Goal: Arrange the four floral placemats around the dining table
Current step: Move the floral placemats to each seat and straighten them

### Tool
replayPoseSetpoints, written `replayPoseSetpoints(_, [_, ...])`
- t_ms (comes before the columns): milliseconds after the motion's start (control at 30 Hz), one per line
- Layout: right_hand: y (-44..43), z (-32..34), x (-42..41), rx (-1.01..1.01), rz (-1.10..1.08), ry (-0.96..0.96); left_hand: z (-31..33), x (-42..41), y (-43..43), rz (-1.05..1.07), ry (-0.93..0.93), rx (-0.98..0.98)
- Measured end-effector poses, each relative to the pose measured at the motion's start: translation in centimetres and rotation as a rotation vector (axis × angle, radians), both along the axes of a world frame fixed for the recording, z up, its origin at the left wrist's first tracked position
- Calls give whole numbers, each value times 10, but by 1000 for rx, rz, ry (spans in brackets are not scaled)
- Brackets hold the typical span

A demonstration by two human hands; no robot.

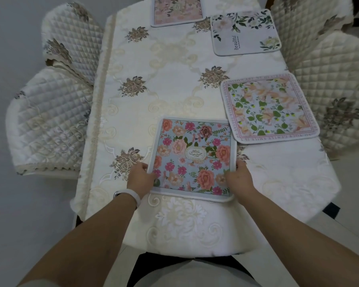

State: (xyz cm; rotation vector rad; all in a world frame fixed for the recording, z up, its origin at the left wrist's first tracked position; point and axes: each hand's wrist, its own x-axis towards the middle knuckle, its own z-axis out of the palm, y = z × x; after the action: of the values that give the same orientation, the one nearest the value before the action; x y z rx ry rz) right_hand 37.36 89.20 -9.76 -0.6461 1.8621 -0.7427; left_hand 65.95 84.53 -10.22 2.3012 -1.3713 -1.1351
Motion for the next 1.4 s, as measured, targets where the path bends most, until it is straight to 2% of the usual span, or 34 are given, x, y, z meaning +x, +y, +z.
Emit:
replayPoseSetpoints(100, [3,2,1,3,4,12,1,1,6,41,59,2])
replayPoseSetpoints(400, [8,11,20,-38,82,-10,22,21,35,-3,75,-69])
replayPoseSetpoints(800, [-2,31,91,-87,254,-10,53,96,69,144,74,-138])
replayPoseSetpoints(1167, [-5,57,217,-140,288,-1,70,225,81,233,261,-248])
replayPoseSetpoints(1400, [5,83,343,-218,217,33,99,341,84,135,286,-380])
